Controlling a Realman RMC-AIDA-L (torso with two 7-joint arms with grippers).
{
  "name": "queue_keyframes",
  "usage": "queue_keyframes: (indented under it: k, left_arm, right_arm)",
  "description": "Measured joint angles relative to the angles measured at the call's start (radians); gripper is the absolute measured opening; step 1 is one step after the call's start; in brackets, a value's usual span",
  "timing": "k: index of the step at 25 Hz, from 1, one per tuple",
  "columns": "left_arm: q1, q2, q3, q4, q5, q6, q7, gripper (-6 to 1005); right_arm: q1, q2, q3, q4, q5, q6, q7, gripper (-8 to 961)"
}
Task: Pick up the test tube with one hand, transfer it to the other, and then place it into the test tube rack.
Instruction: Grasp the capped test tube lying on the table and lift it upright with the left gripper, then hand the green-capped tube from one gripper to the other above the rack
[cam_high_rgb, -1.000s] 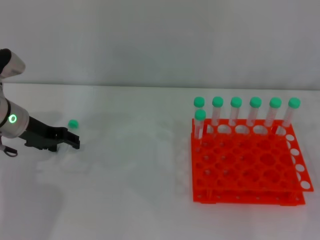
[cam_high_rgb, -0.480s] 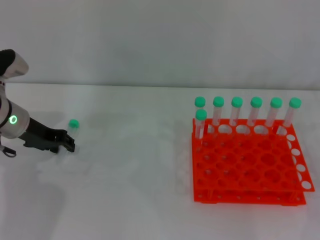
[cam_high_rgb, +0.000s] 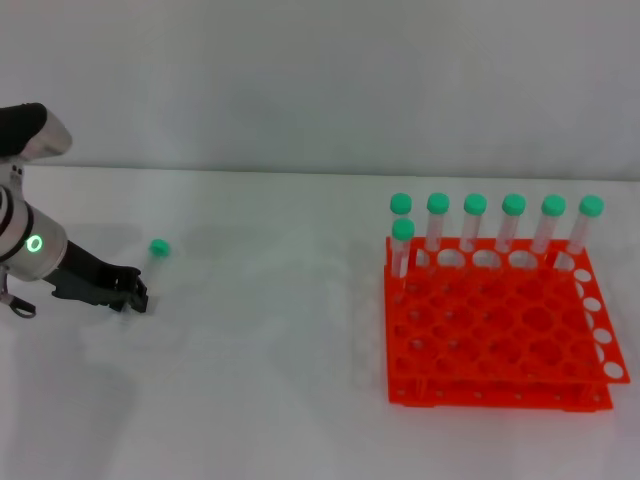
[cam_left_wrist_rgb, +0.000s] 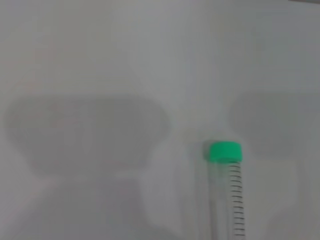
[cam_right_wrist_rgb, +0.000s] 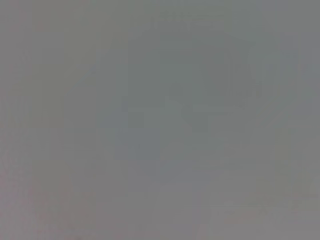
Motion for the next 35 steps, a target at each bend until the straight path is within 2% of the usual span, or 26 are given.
queue_keyframes:
  k: [8,13,17,22,25,26,27,29,31,35]
  left_arm:
    - [-0.026,0.005,-0.001,-0.020,-0.017,-0.016,0.051,244]
    - [-0.028,-0.012,-0.002,-0.034,-0.239,-0.116,0.253,210]
    - [-0.009,-0.054,-0.002,-0.031,-0.541,-0.191,0.511,197]
    - [0.023,-0.129,-0.002,-0.031,-0.929,-0.212,0.928,196]
    - [0.070,-0.193,-0.002,-0.023,-1.232,-0.144,1.264,196]
    - [0.078,-0.203,-0.002,-0.023,-1.269,-0.120,1.311,196]
    - [0.100,-0.223,-0.001,-0.022,-1.333,-0.067,1.403,196]
    - [0.140,-0.250,-0.002,-0.004,-1.423,0.039,1.566,196]
    - [0.174,-0.254,-0.003,0.051,-1.452,0.118,1.671,196]
    - [0.205,-0.254,-0.003,0.144,-1.460,0.227,1.812,196]
  right_arm:
    - [-0.004,0.001,0.000,0.000,0.000,0.001,0.000,873]
    - [-0.005,0.001,0.000,0.000,0.000,-0.002,0.000,872]
    - [-0.007,0.000,0.001,0.000,0.000,-0.002,0.003,872]
    - [-0.010,-0.002,0.002,0.000,0.001,-0.005,0.011,872]
    - [-0.014,-0.004,-0.005,0.000,-0.004,-0.011,0.011,872]
    - [-0.019,-0.005,-0.015,0.000,-0.015,-0.018,0.014,872]
    - [-0.025,-0.007,-0.027,-0.004,-0.027,-0.027,0.021,872]
    - [-0.045,-0.015,-0.059,-0.024,-0.063,-0.053,0.068,872]
    - [-0.074,-0.030,-0.082,-0.058,-0.111,-0.078,0.143,872]
    - [-0.141,-0.084,-0.093,-0.109,-0.316,-0.171,0.434,872]
